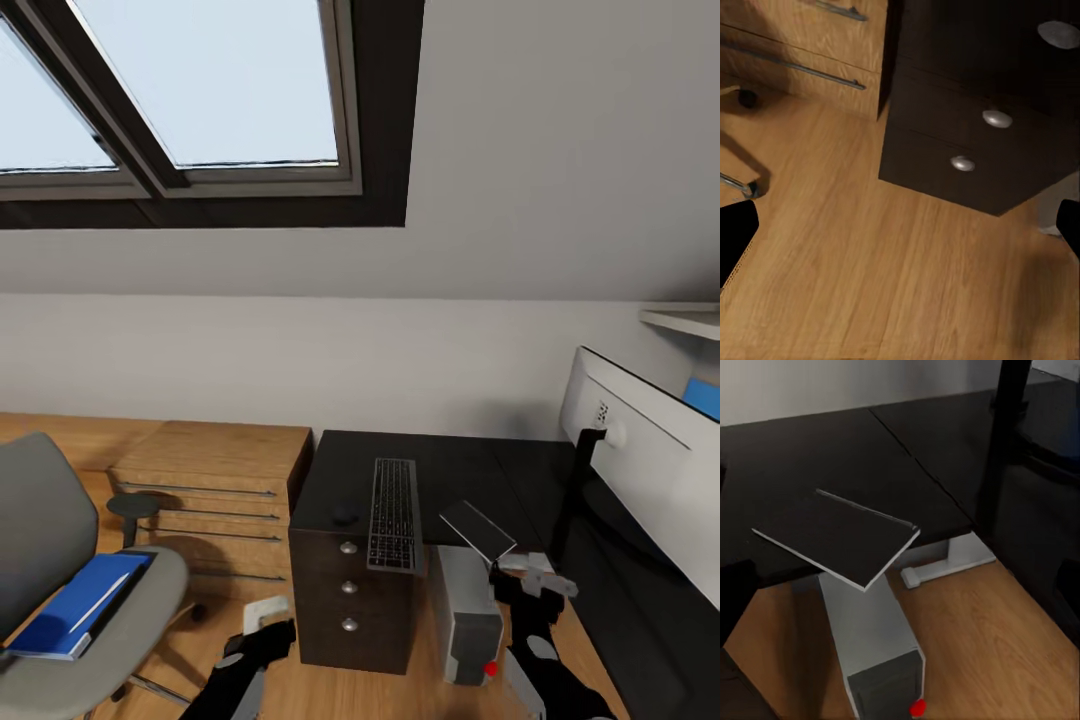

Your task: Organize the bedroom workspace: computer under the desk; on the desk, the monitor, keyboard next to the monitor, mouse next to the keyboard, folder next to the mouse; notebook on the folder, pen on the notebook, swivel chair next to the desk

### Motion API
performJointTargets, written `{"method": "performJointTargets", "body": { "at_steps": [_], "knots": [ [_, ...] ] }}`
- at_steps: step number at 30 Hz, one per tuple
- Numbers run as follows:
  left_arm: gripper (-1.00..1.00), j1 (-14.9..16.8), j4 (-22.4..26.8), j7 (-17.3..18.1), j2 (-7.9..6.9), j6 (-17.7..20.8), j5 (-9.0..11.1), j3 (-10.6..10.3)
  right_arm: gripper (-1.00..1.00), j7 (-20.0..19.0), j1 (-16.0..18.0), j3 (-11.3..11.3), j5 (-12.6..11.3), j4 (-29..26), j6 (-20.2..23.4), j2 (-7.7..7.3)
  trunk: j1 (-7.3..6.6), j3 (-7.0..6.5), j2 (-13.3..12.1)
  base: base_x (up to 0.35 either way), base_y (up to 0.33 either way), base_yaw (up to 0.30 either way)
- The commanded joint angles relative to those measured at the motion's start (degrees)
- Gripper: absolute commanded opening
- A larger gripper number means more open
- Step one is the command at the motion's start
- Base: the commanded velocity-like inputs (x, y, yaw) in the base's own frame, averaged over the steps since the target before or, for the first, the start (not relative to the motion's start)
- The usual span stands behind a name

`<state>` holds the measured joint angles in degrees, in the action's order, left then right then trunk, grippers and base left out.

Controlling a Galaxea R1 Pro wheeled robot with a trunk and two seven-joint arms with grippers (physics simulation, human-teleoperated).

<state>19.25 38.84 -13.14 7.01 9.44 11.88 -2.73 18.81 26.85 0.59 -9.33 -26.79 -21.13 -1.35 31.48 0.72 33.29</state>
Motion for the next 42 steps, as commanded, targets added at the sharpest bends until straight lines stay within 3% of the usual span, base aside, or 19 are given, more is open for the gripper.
{"method": "performJointTargets", "body": {
  "at_steps": [1, 8, 13, 20, 24, 25, 28, 31, 34, 42],
  "knots": [
    [1.0, 1.3, 0.2, -0.5, -0.05, 1.3, 0.6, -0.3, 1.0, 0.1, 1.1, -0.1, -0.6, -0.4, 2.1, -0.54, -0.21, -0.09, -0.3, 0.0, 0.0, 0.0],
    [1.0, 8.5, 0.2, -0.3, -0.06, 4.6, 0.8, -0.3, 1.0, 0.5, 9.4, 0.2, -1.6, -1.7, 16.3, -4.36, -1.74, -1.35, -3.2, 0.0, 0.0, 0.0],
    [1.0, 11.0, 0.2, -0.1, 0.07, 5.2, 0.8, -0.3, 1.0, 0.4, 14.8, 0.2, -3.3, -1.7, 23.6, -6.46, -2.84, -2.24, -5.2, 0.0, 0.0, 0.0],
    [1.0, 12.1, -2.4, 0.0, 0.27, 4.5, 0.7, -2.2, 1.0, -0.9, 16.8, 0.3, -4.4, 1.4, 26.4, -8.69, -3.72, -2.96, -6.8, 0.0, 0.0, 0.0],
    [1.0, 12.2, 5.3, 0.0, -0.3, 4.3, 0.7, -4.1, 1.0, -2.3, 17.2, 0.4, -4.7, 3.9, 28.0, -11.64, -3.72, -2.96, -6.8, 0.0, 0.0, 0.0],
    [1.0, 11.3, 9.9, 0.0, -0.44, 4.5, 0.7, -4.5, 1.0, -2.8, 17.3, 1.2, -5.9, 4.9, 31.7, -13.34, -3.72, -2.96, -6.8, 0.0, 0.0, 0.0],
    [1.0, 8.4, 16.8, 0.0, -0.53, 5.1, 0.7, -4.7, 1.0, -3.0, 17.3, 2.1, -7.5, 5.2, 35.4, -14.11, -3.72, -2.96, -6.8, 0.0, 0.0, 0.0],
    [1.0, 1.8, 29.4, 0.0, -0.63, 9.4, 0.6, -5.8, 1.0, -3.2, 17.4, 2.9, -9.5, 5.3, 41.2, -15.1, -3.72, -2.96, -6.8, 0.062, 0.0, 0.0],
    [1.0, -1.7, 35.7, 0.0, -0.76, 13.1, 0.6, -6.4, 1.0, -3.3, 17.4, 3.1, -10.2, 5.6, 43.8, -16.01, -3.72, -2.96, -6.8, 0.201, 0.0, 0.0],
    [1.0, -3.9, 39.8, 0.0, -0.84, 16.1, 0.6, -6.7, 1.0, -3.3, 17.4, 3.3, -10.5, 5.6, 44.7, -16.56, -3.72, -2.96, -6.8, 0.291, 0.0, 0.0]
  ]
}}
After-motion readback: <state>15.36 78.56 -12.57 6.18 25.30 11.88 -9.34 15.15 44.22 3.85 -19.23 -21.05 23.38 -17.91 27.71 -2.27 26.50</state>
